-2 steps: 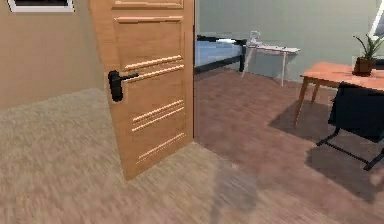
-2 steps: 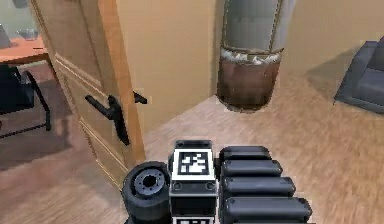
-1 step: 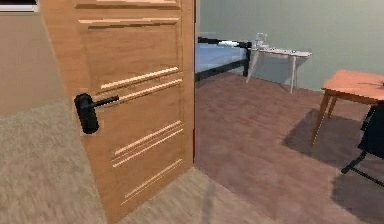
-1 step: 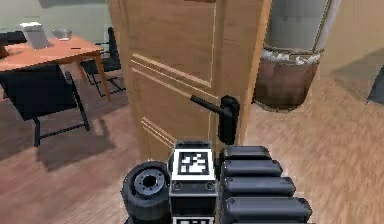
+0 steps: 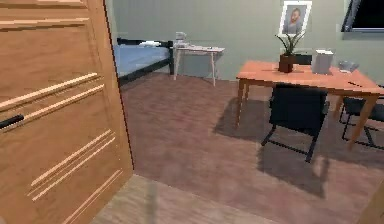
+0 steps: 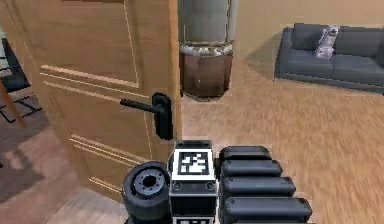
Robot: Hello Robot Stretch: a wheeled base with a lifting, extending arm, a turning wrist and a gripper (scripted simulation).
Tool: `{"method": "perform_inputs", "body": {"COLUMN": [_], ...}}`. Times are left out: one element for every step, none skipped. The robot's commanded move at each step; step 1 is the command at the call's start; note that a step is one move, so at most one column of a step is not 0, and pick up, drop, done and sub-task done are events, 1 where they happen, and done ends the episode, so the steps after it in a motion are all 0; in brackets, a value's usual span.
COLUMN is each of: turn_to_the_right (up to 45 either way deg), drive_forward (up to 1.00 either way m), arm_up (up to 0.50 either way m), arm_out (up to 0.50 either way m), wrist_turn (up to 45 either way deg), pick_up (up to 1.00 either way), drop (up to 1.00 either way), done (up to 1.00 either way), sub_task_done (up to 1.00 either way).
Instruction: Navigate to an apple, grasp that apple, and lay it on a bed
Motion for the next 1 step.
{"method": "perform_inputs", "body": {"turn_to_the_right": [0.0], "drive_forward": [1.0], "arm_up": [0.0], "arm_out": [0.0], "wrist_turn": [0.0], "pick_up": [0.0], "drop": [0.0], "done": [0.0], "sub_task_done": [0.0]}}
